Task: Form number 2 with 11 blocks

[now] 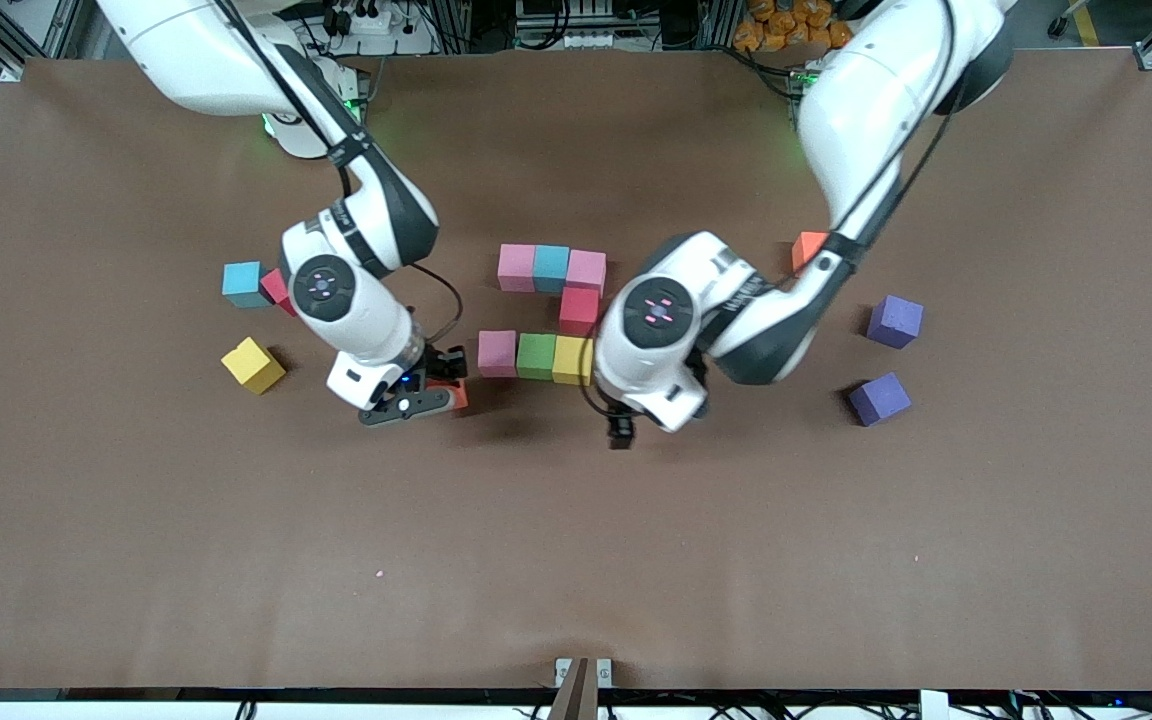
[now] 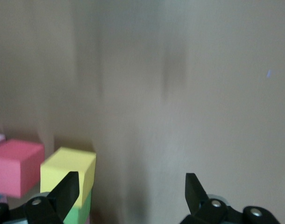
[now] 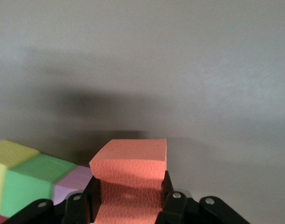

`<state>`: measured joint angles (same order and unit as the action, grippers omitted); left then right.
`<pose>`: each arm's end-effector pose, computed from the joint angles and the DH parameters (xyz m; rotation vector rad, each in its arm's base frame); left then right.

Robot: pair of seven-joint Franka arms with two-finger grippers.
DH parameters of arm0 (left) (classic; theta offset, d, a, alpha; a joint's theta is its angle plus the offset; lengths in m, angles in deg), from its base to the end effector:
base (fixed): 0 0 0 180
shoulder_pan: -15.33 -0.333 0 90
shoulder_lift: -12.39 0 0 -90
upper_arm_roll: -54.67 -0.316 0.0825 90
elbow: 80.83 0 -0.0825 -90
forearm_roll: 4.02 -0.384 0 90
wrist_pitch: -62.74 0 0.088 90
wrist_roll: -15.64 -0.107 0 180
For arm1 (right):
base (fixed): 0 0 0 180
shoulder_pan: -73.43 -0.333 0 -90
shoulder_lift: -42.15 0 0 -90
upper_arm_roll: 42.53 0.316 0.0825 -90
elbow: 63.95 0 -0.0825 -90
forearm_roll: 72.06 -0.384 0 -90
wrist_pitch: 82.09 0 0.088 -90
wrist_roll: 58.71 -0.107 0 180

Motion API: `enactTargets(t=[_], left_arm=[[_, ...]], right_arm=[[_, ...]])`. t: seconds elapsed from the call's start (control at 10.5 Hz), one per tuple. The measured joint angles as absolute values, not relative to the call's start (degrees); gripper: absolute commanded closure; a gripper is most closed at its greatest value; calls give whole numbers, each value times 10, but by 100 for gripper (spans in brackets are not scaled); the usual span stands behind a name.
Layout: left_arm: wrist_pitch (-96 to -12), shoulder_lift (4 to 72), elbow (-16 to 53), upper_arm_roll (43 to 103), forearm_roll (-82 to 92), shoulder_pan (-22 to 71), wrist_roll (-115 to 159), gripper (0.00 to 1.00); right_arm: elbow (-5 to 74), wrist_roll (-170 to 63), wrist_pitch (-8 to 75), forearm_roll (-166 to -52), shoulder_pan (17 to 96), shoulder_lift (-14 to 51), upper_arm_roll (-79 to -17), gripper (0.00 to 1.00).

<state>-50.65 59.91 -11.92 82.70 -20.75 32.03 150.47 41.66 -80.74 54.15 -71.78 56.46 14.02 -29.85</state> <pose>0.6156 -0.4367 0.3205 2.1560 2.2323 -0.1281 0.5694 0.3125 0.2708 -3.0235 -0.1637 -0.0096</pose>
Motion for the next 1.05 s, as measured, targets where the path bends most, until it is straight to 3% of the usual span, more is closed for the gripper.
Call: enactTargets(t=[0.57,0.76,1.05], left_arm=[[-652,370,255,829,-207,153,1346,0],[-664,350,300,828,-207,90,1238,0],[-668,350,312,828,-207,24,1036,0]], right_arm=[[337,-969,543,-718,516,70,-309,79],[330,-988,544,-718,503,58,-314,79],[331,-988,542,-717,499,53,-319,79]])
